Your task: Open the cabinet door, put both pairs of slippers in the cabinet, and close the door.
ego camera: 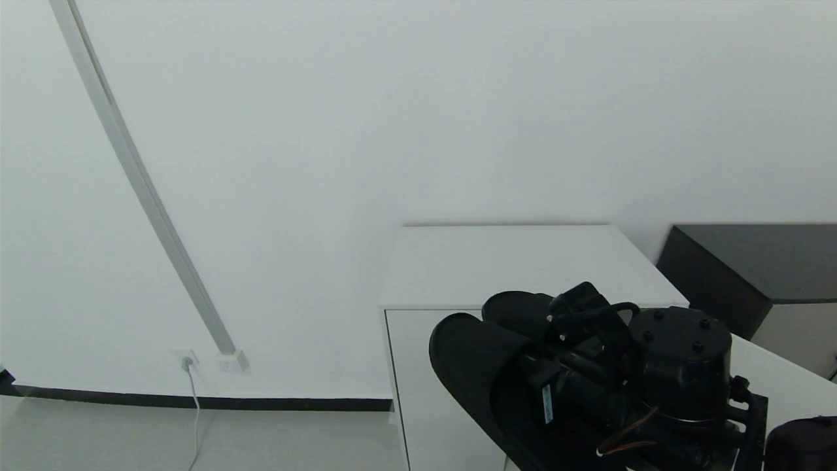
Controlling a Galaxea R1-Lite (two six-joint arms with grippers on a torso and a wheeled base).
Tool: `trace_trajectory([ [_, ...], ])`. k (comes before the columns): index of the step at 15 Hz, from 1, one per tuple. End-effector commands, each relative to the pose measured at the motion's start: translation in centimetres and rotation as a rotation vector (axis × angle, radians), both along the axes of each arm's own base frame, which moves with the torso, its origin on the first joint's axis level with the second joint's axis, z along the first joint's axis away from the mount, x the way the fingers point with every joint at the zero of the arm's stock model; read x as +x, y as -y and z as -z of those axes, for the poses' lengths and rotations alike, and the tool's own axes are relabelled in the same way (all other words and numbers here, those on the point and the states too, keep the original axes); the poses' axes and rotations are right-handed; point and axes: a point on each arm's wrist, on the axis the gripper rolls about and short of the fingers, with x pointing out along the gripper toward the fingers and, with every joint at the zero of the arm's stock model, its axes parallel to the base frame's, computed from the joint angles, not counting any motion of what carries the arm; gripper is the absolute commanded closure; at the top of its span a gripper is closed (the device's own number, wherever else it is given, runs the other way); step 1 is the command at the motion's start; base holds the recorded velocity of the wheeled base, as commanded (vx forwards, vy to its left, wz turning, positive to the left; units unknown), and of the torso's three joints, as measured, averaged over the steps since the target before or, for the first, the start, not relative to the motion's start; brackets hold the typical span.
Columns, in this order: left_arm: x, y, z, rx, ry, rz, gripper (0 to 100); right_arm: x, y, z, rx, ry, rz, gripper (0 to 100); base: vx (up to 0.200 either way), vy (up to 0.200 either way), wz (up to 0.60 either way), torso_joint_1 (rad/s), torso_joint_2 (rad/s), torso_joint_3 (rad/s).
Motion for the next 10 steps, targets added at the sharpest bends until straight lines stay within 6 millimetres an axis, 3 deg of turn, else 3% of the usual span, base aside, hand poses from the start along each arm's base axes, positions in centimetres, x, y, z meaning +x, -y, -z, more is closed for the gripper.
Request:
trace_trajectory([
  [1,0.0,0.0,0.03,-0.001,-0.001,-0.003,100,0.11,-0.06,0.25,-0.007,-0.006,0.002,100,0.0,0.0,0.0,0.0,0.0,0.0],
  [10,0.0,0.0,0.03,-0.001,-0.001,-0.003,100,0.58,0.33,0.14,-0.001,0.001,0.021,100,0.0,0.0,0.0,0.0,0.0,0.0],
])
